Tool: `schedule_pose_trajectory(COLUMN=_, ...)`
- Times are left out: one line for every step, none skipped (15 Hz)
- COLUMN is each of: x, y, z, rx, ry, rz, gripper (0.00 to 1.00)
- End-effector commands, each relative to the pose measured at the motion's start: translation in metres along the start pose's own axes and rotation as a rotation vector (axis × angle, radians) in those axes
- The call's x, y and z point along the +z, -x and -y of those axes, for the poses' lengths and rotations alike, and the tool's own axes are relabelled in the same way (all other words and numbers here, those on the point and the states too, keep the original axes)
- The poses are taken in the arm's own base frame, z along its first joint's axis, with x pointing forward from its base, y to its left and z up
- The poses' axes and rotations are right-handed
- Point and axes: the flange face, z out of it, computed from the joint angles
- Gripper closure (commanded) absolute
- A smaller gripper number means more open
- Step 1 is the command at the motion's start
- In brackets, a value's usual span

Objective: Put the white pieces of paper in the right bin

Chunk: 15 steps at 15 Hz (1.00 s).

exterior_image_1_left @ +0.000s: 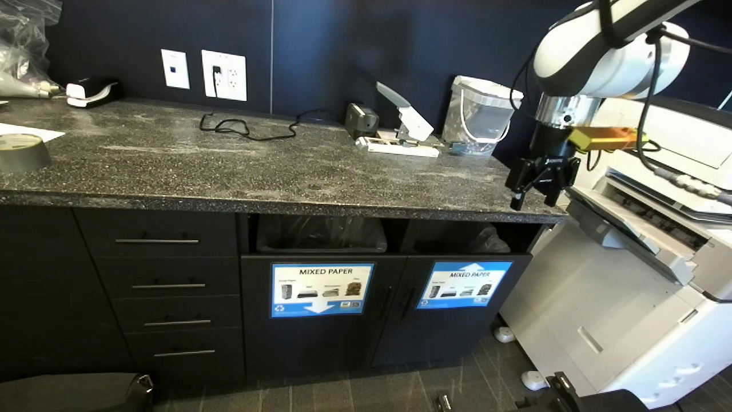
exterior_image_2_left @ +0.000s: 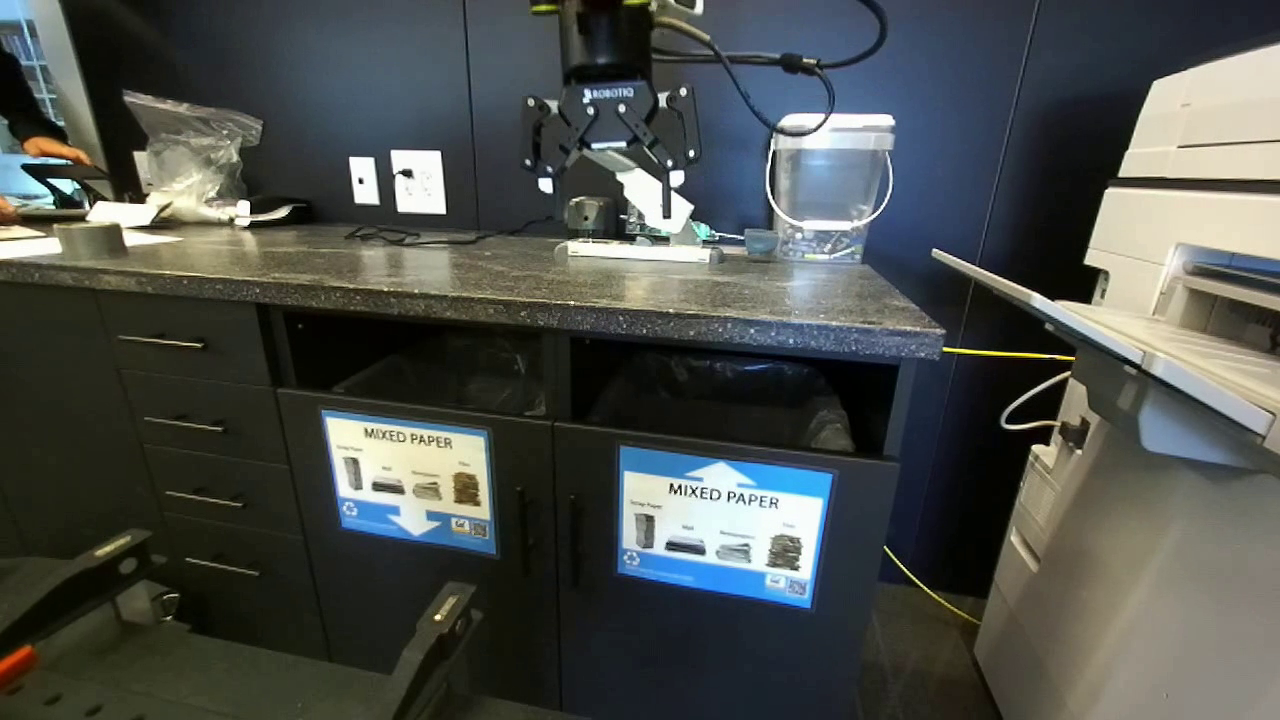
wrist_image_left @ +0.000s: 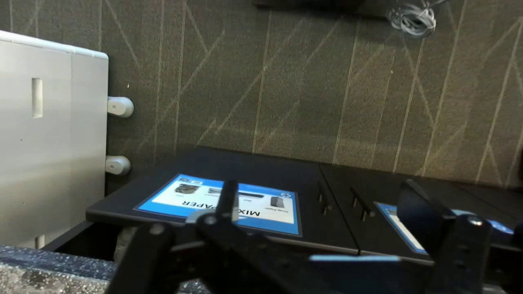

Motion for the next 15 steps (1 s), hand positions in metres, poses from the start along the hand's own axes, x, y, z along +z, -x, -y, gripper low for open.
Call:
schedule_pose_trajectory(x=-0.036, y=0.045, z=0.011, rx=0.006, ry=0.006, rz=-0.026, gripper=0.0)
schedule_pose_trajectory(x=-0.041, y=0.052, z=0.019, rx=0.033, ry=0.014, rz=-0.038, gripper=0.0)
schedule_pose_trajectory(x=-0.049, y=0.06, z=0.016, rx=0.073, ry=0.004, rz=-0.047, gripper=0.0)
schedule_pose_trajectory(x=-0.054, y=0.067, z=0.017, rx=0.105, ry=0.006, rz=-0.045, gripper=0.0)
schedule_pose_trajectory(x=-0.056, y=0.075, z=0.028, rx=0.12, ry=0.016, rz=-0.053, gripper=0.0)
schedule_pose_trajectory(x=-0.061, y=0.081, z=0.027, rx=0.14, ry=0.016, rz=-0.062, gripper=0.0)
schedule_pose_trajectory(x=-0.066, y=0.087, z=0.023, rx=0.164, ry=0.014, rz=-0.067, gripper=0.0)
schedule_pose_trajectory(x=-0.064, y=0.092, z=0.033, rx=0.178, ry=0.017, rz=-0.073, gripper=0.0)
schedule_pose_trajectory(x=-0.066, y=0.095, z=0.033, rx=0.191, ry=0.014, rz=-0.078, gripper=0.0)
schedule_pose_trajectory(x=-0.07, y=0.098, z=0.027, rx=0.202, ry=0.008, rz=-0.083, gripper=0.0)
schedule_pose_trajectory(x=-0.068, y=0.101, z=0.036, rx=0.209, ry=0.018, rz=-0.089, gripper=0.0)
schedule_pose_trajectory(x=-0.068, y=0.104, z=0.038, rx=0.216, ry=0.019, rz=-0.095, gripper=0.0)
schedule_pose_trajectory(x=-0.071, y=0.106, z=0.03, rx=0.223, ry=0.01, rz=-0.096, gripper=0.0)
schedule_pose_trajectory(x=-0.07, y=0.108, z=0.033, rx=0.23, ry=0.012, rz=-0.096, gripper=0.0)
schedule_pose_trajectory(x=-0.064, y=0.11, z=0.036, rx=0.255, ry=0.017, rz=-0.079, gripper=0.0)
